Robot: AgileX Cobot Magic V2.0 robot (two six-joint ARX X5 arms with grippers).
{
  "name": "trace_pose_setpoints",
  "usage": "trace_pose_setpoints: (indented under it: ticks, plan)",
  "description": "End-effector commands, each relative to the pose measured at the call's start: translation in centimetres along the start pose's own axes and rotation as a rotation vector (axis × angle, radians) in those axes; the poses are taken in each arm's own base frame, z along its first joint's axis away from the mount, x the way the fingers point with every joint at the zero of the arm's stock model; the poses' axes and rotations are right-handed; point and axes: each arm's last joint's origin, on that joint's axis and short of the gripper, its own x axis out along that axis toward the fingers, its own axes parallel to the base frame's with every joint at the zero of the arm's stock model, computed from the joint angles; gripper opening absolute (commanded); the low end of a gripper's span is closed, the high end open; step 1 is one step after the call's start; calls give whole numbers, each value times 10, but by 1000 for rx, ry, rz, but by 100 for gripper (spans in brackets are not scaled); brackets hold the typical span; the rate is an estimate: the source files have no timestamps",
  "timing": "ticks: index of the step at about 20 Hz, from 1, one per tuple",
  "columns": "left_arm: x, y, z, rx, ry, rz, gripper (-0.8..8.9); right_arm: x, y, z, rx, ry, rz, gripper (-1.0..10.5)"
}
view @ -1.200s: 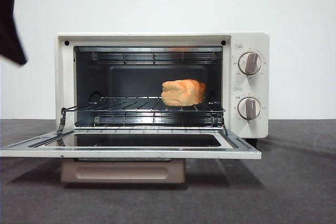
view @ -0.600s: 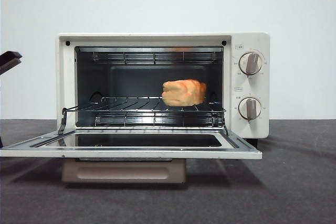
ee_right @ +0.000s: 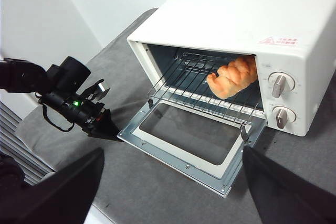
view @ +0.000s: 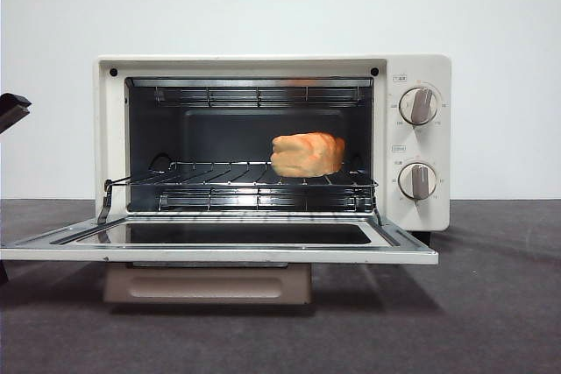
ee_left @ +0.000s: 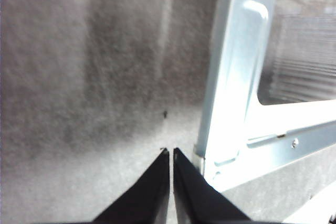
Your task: The left arm flap open the oven, the right arm pick bread and place it into oven, the left arm flap close the oven
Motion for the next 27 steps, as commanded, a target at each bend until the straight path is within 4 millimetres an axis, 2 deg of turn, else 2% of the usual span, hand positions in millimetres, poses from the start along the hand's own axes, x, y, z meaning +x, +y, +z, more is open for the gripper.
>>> trace_pose_setpoints:
  ticks: [1, 6, 13, 18, 23, 27]
  plan:
    - [1, -2, 2, -1, 13, -57, 15, -2, 2, 4, -13, -15, 10, 408]
    - [0, -3, 3, -4, 16, -126, 16, -2, 2, 4, -10, -15, 11, 408]
    - [-8, -11, 13, -31, -36, -318, 16, -2, 2, 4, -6, -14, 12, 408]
    - [-26, -28, 30, -35, -206, -416, 16, -2, 2, 4, -6, -14, 12, 408]
    - [-48, -49, 50, -39, -386, -588, 16, -2, 2, 4, -7, -15, 11, 408]
    - [-63, -61, 56, 8, -470, -696, 16, -2, 2, 4, -8, -14, 11, 408]
